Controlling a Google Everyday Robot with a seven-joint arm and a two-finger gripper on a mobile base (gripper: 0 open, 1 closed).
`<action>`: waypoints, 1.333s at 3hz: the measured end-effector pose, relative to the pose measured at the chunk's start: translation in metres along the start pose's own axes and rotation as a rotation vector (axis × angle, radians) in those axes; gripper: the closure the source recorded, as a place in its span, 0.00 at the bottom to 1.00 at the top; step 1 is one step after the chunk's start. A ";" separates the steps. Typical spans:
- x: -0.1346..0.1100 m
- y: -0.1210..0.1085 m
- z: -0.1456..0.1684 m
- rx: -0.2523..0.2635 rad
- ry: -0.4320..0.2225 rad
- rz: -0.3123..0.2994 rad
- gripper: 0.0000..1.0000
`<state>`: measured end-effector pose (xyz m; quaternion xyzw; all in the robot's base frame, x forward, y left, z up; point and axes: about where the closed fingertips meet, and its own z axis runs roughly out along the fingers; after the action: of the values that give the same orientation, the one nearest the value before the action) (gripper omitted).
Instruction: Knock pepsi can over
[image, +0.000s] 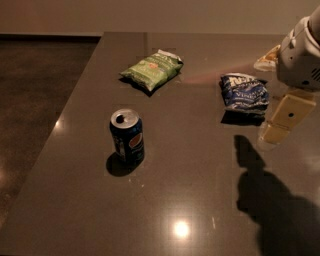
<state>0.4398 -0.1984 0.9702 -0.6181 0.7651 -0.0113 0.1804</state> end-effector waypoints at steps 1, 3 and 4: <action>-0.028 0.011 0.010 -0.057 -0.089 -0.013 0.00; -0.099 0.035 0.024 -0.100 -0.312 0.057 0.00; -0.109 0.034 0.023 -0.085 -0.348 0.068 0.00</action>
Offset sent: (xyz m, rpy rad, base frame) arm -0.0064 0.1219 -0.0127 0.3616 0.0872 0.0796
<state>0.4328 -0.0818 0.9690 -0.5918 0.7425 0.1343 0.2838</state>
